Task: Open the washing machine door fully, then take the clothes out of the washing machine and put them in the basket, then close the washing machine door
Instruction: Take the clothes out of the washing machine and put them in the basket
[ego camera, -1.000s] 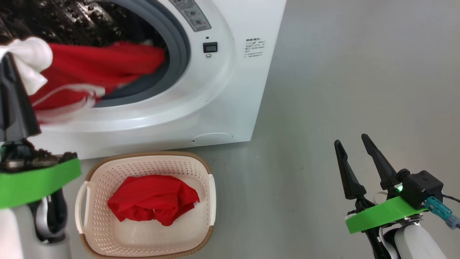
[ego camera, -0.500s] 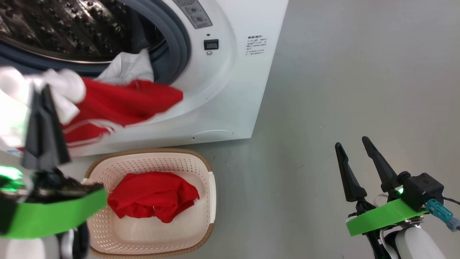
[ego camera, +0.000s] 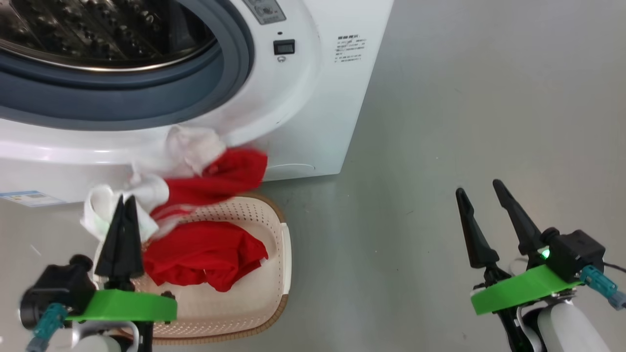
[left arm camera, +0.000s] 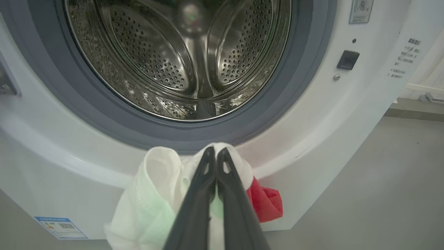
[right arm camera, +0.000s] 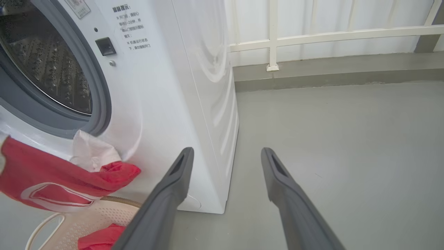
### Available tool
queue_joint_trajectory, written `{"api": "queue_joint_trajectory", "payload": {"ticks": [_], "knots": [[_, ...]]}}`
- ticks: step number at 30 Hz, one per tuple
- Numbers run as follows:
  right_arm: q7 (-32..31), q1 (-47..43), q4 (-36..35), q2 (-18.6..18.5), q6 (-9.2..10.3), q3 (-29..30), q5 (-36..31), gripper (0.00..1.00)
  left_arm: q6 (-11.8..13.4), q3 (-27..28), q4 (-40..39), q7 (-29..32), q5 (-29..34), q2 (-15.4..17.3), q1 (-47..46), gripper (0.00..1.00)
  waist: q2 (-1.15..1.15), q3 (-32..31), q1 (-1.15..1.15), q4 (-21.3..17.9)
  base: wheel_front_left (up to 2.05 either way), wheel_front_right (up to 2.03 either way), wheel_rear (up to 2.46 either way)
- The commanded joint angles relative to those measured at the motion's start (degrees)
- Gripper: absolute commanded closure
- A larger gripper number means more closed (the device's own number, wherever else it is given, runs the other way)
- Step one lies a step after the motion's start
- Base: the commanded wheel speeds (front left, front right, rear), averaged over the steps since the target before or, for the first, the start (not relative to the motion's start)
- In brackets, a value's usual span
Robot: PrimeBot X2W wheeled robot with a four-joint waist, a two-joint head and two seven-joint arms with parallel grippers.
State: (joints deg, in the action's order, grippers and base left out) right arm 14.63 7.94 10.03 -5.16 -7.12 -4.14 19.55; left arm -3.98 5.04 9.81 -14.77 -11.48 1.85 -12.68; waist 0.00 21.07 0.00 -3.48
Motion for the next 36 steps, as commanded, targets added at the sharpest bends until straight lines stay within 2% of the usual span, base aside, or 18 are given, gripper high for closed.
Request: {"api": "queue_joint_trajectory", "payload": {"ticks": [1, 15, 26, 36], "knots": [[0.4, 1.4, -1.5, -0.4, -0.36, -1.0, -0.7, 0.00, 0.2, 1.8, 0.1, -0.2, 0.6, 1.0, 0.6, 1.00, 0.00, 0.4, 0.00, -0.1, 0.00, 0.00, 0.00], [0.4, 2.6, -1.9, -0.4, -0.36, -0.8, -0.8, 0.00, -1.1, 1.2, 16.1, -0.2, 3.9, 1.0, -1.7, 1.00, 0.00, 2.9, 0.00, -0.4, 0.00, 0.00, 0.00], [0.4, 4.3, -2.3, 0.0, -0.36, -1.4, -0.9, 0.00, -2.6, -0.8, 28.9, -0.2, 5.5, 1.0, -8.3, 1.00, 0.00, 7.1, 0.00, -1.1, 0.00, 0.00, 0.00], [0.4, 6.5, -2.5, 0.7, -0.36, -2.2, -0.9, 0.00, -3.4, -2.3, 38.6, -0.2, 6.1, 2.7, -15.6, 1.00, 0.00, 12.0, 0.00, -2.9, 0.00, 0.00, 0.00]]}}
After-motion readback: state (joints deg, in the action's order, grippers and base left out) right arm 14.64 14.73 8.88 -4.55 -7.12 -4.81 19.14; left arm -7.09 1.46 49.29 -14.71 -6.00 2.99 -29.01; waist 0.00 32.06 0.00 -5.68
